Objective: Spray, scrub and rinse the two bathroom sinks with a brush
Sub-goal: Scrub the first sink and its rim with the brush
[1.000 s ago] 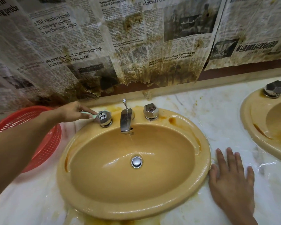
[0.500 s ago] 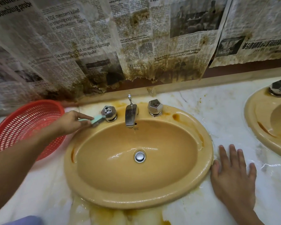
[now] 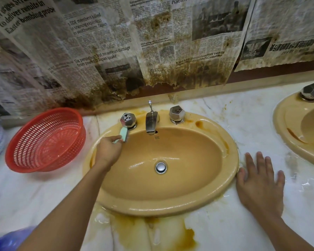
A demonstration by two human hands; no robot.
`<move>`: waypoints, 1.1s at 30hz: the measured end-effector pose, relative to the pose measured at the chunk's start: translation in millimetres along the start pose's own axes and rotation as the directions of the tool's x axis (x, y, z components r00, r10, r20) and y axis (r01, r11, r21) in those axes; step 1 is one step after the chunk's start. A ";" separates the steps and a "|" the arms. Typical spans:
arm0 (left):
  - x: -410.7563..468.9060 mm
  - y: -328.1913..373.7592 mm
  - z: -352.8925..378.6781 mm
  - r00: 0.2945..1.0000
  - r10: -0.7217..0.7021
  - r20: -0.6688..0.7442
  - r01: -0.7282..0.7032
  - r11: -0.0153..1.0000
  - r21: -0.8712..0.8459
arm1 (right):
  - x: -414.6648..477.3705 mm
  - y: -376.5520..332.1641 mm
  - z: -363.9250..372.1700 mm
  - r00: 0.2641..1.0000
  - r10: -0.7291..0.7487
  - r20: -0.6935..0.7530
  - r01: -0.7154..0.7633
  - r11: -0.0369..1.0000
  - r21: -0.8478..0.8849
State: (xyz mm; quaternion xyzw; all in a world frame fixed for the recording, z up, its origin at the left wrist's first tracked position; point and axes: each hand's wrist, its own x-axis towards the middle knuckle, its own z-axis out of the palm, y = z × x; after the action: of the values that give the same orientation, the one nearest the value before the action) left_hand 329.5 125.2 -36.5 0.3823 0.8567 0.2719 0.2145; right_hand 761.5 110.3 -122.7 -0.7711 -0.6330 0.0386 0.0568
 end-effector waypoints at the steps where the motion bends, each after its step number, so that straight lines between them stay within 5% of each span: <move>1: -5.8 0.3 0.1 1.000 0.028 -0.007 -0.028 0.998 0.063 | -0.4 0.5 0.0 1.000 -0.001 -0.002 0.001 1.000 0.004; 6: -0.1 -3.4 -32.1 0.993 0.114 -0.027 -0.088 0.879 0.468 | -0.1 0.7 0.6 1.000 0.000 0.000 0.000 1.000 0.012; 11: 5.0 -29.8 -57.5 0.990 0.095 0.100 -0.136 0.789 0.599 | 0.1 2.2 1.8 1.000 -0.009 0.002 0.009 1.000 0.021; 14: -13.4 -49.6 -66.0 0.990 0.101 0.099 -0.140 0.794 0.592 | -0.6 1.8 1.2 1.000 -0.010 0.006 0.010 0.999 0.035; 19: -1.7 -43.5 -57.4 0.994 -0.051 -0.097 0.088 0.899 0.430 | -1.4 0.7 -2.3 1.000 -0.018 0.008 0.018 0.999 0.045; 22: -28.9 -50.8 -34.1 0.993 -0.037 -0.112 0.073 0.938 0.339 | -2.0 0.6 -3.6 1.000 -0.014 0.011 0.014 0.999 0.045; 26: -66.5 -88.7 -51.4 0.988 -0.068 -0.136 0.119 0.900 0.418 | -1.9 -0.3 -4.5 1.000 -0.019 0.012 0.019 0.999 0.040; 33: -28.1 -68.7 -60.1 0.998 0.006 -0.066 0.020 0.924 0.382 | -2.7 -0.3 -5.6 1.000 -0.023 0.019 0.022 0.999 0.034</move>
State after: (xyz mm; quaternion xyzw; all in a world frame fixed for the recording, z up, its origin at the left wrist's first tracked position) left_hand 275.2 46.9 -29.6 0.4045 0.9013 0.1112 0.1083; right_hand 761.4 107.5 -117.2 -0.7626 -0.6413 0.0561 0.0639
